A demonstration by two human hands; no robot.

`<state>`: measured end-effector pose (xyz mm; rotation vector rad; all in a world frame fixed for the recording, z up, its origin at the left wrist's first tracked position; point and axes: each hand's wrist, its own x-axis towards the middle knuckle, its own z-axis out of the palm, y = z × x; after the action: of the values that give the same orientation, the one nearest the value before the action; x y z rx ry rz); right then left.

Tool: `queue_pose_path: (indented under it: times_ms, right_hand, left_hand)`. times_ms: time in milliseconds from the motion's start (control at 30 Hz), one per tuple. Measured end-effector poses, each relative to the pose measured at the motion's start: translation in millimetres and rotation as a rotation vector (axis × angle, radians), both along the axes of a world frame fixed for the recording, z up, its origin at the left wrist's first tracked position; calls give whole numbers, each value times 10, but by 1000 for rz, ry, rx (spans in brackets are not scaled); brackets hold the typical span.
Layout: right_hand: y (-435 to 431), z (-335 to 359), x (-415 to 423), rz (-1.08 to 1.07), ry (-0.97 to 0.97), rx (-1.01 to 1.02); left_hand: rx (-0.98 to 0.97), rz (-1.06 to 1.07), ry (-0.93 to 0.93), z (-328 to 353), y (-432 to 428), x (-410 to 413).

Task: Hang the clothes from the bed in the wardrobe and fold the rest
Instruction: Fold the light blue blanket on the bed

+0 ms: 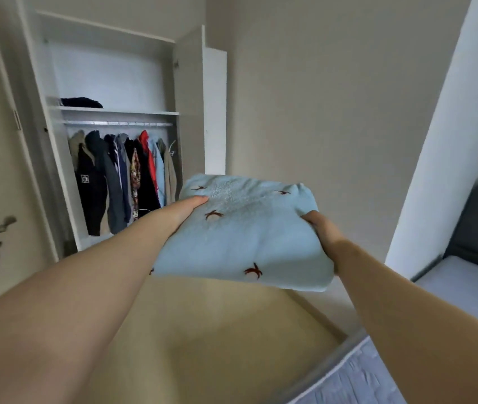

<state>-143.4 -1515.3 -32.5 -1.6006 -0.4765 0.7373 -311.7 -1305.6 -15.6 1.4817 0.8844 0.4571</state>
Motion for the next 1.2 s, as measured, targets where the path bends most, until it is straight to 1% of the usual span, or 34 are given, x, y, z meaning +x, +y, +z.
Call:
queue_pose_path:
  times_ms: [100, 200, 400, 567, 700, 867, 1000, 1133, 1200]
  right_hand:
    - [660, 53, -131, 76, -13, -16]
    - [1265, 79, -176, 156, -10, 20]
    - [2317, 76, -13, 250, 14, 92]
    - [3173, 26, 396, 325, 37, 128]
    - [3911, 64, 891, 384, 40, 179]
    - [4843, 242, 1477, 451, 25, 193]
    - [5612, 301, 1718, 511, 31, 191]
    - [6308, 276, 1836, 557, 58, 206]
    - [6752, 287, 1885, 577, 42, 232]
  left_hand:
    - [-1, 53, -7, 44, 570, -245]
    - [9, 110, -5, 88, 1092, -414]
    - [-20, 175, -43, 150, 1945, -416]
    - [1, 234, -24, 138, 2614, -138]
    - [2, 253, -73, 181, 3287, 301]
    - [9, 311, -103, 306, 4106, 790]
    - [14, 380, -108, 333, 4749, 950]
    - [15, 414, -144, 347, 5350, 1017]
    - [12, 416, -186, 347, 5734, 1034]
